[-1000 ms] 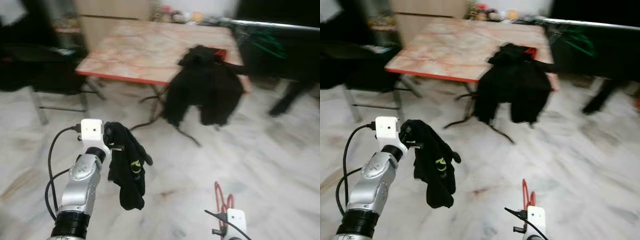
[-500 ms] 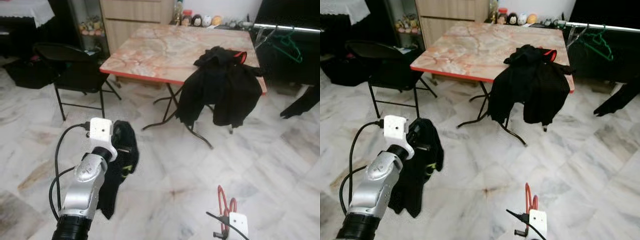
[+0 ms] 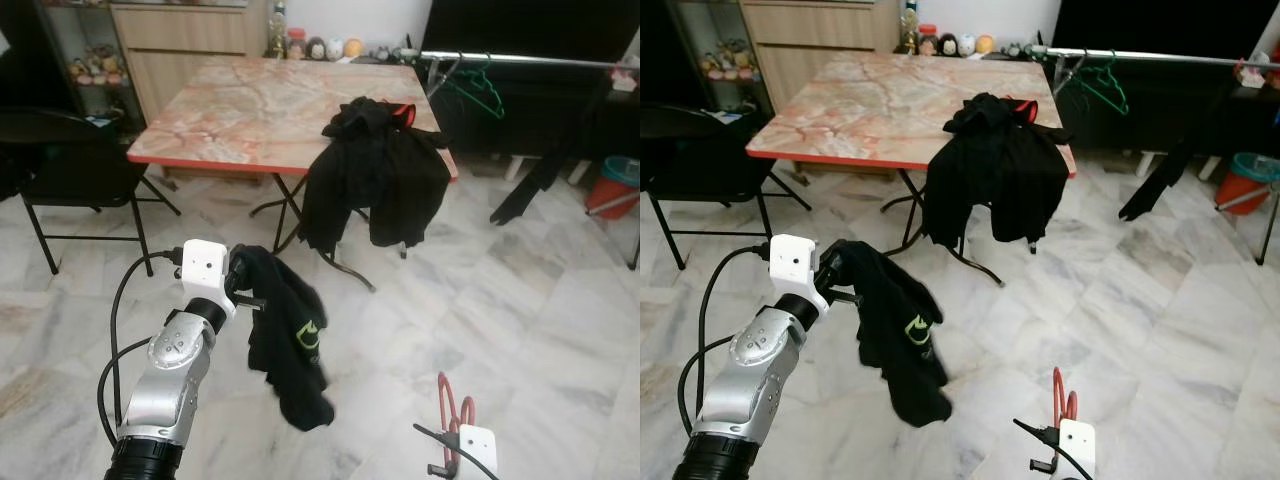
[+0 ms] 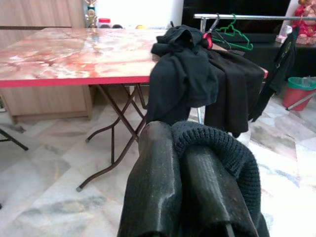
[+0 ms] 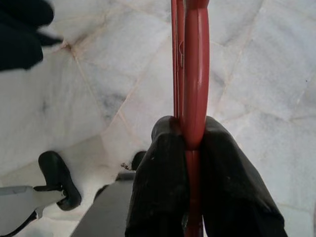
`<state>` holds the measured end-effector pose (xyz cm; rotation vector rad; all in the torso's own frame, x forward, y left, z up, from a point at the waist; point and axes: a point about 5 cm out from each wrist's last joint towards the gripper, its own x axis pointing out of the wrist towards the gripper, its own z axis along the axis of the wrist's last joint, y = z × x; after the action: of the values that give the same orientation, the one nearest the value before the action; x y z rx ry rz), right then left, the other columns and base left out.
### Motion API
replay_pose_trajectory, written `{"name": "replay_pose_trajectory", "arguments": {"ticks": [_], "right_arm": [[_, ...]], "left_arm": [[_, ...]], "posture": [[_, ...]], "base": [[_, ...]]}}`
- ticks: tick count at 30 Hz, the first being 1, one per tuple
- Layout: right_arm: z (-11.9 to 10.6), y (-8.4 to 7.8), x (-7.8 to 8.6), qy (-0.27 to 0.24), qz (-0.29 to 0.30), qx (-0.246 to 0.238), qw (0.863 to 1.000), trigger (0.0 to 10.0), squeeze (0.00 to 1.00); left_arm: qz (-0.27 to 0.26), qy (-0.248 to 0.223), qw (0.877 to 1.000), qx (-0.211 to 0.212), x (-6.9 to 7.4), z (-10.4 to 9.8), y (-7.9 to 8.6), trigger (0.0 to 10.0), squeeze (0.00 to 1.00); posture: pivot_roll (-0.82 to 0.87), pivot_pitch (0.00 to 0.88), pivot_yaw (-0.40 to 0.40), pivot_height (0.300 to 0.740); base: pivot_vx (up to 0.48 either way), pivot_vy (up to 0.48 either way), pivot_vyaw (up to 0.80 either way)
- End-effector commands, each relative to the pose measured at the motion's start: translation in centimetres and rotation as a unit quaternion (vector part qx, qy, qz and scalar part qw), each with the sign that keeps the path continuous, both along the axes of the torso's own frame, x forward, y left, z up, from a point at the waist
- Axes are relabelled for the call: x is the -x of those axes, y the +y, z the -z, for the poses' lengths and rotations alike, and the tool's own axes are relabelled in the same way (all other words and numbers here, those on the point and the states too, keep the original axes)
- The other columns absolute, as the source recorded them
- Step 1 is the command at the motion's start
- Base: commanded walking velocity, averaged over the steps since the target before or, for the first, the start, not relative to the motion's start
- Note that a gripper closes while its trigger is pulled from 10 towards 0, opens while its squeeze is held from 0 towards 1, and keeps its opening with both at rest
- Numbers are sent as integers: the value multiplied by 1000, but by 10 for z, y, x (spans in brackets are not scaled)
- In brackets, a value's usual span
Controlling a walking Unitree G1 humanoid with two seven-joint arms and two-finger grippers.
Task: Hang hanger
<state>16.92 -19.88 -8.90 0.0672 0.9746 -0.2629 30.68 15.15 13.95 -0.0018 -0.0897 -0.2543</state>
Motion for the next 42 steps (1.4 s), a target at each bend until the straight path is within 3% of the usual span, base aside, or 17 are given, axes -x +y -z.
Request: {"name": "replay_pose_trajectory", "arguments": {"ticks": [1, 30, 35, 37, 42], "right_arm": [[-3, -1, -5, -12, 1, 4, 1000, 10000, 0], [-3, -1, -6, -7, -10, 5, 1000, 10000, 0], [-3, -1, -7, -7, -12, 4, 1000, 10000, 0], [-3, -1, -7, -6, -17, 4, 1000, 10000, 0], [-4, -1, -8, -6, -20, 4, 1000, 10000, 0]], "left_arm": [[-6, -27, 1000, 2, -2, -13, 1, 10000, 0], [-30, -55, 998, 6, -10, -34, 8, 10000, 0], [-31, -93, 995, 4, -21, -59, 11, 10000, 0], [-34, -126, 991, 3, -33, -85, 14, 10000, 0], [-35, -157, 987, -1, -47, -111, 14, 10000, 0]], "posture": [[-43, 0, -33, 732], [-43, 0, -31, 732], [-34, 0, -36, 732], [-25, 0, -37, 732], [-20, 0, -40, 732]], "base": [[349, 0, 0], [433, 0, 0], [467, 0, 0], [469, 0, 0], [471, 0, 0]]}}
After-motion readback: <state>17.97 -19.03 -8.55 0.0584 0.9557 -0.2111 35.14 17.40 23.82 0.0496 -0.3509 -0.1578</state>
